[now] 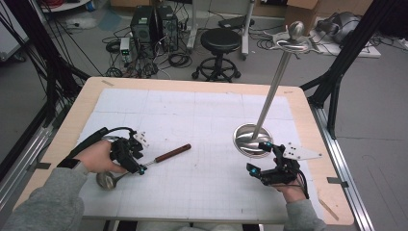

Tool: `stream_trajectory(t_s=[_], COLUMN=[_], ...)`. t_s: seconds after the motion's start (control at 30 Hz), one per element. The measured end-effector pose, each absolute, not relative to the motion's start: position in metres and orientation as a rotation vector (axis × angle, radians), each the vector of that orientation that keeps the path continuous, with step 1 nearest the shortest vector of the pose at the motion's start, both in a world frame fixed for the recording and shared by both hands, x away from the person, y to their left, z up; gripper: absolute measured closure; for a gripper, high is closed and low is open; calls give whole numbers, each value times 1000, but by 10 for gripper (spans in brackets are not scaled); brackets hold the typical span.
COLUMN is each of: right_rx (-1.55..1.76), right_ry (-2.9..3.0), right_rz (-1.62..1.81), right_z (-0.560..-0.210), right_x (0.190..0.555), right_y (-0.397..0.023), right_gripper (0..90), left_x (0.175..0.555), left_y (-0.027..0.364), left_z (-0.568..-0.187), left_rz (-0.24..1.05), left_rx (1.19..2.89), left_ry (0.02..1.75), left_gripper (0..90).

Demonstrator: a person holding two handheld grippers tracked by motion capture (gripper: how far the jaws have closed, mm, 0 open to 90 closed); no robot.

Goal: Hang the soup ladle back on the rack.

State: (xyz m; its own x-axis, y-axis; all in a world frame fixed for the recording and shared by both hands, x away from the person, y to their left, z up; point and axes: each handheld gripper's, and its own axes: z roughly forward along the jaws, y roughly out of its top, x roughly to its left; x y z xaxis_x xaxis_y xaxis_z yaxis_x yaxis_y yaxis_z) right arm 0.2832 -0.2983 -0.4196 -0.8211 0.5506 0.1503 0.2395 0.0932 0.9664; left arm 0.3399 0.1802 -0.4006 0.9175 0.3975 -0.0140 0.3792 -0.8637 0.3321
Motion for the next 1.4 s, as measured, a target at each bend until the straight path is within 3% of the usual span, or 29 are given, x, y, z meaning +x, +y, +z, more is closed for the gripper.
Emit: stream_trajectory(t_s=[0.17,0.73,0.93,1.4], right_rx=[789,787,792,779], right_ry=[2120,2131,2134,2124], right_rz=[1796,1791,1798,1798], right_z=[-420,-420,-420,-419], right_x=[283,283,283,283], right_y=[-298,-297,-297,-298], right_gripper=[35,35,35,35], left_x=[339,343,348,344], left_y=[170,154,145,155], left_z=[-399,-406,-405,-395], left_rz=[86,62,40,107], left_rx=[2812,2932,2971,2901], left_ry=[506,545,564,529], left_gripper=[534,706,816,841])
